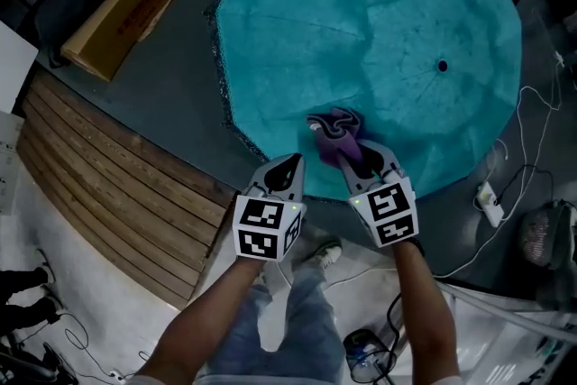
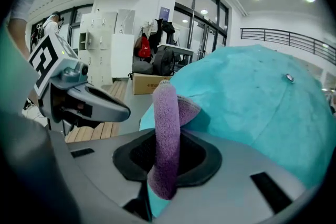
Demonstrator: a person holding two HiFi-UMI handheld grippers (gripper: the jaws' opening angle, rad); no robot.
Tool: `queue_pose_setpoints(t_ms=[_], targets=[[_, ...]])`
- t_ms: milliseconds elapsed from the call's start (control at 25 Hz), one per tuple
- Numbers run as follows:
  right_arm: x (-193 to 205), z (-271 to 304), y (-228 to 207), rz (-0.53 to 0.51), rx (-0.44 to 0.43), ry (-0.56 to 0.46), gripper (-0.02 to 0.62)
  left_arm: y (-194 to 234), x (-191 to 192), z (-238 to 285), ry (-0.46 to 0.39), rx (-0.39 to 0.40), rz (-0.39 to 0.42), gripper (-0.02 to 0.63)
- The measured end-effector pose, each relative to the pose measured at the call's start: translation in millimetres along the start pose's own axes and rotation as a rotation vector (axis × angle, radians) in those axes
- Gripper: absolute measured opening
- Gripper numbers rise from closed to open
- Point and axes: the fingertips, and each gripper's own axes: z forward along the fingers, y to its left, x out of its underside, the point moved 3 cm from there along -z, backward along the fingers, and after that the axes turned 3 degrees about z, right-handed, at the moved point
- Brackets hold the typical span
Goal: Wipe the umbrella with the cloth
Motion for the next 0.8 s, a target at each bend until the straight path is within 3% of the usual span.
queue_pose_setpoints(t_ms=[800], targets=[[-49,-88,-126,0.064,0.088,-0.093,0.078,-92,-72,45,-0.023,0.048,0.042,0.005]])
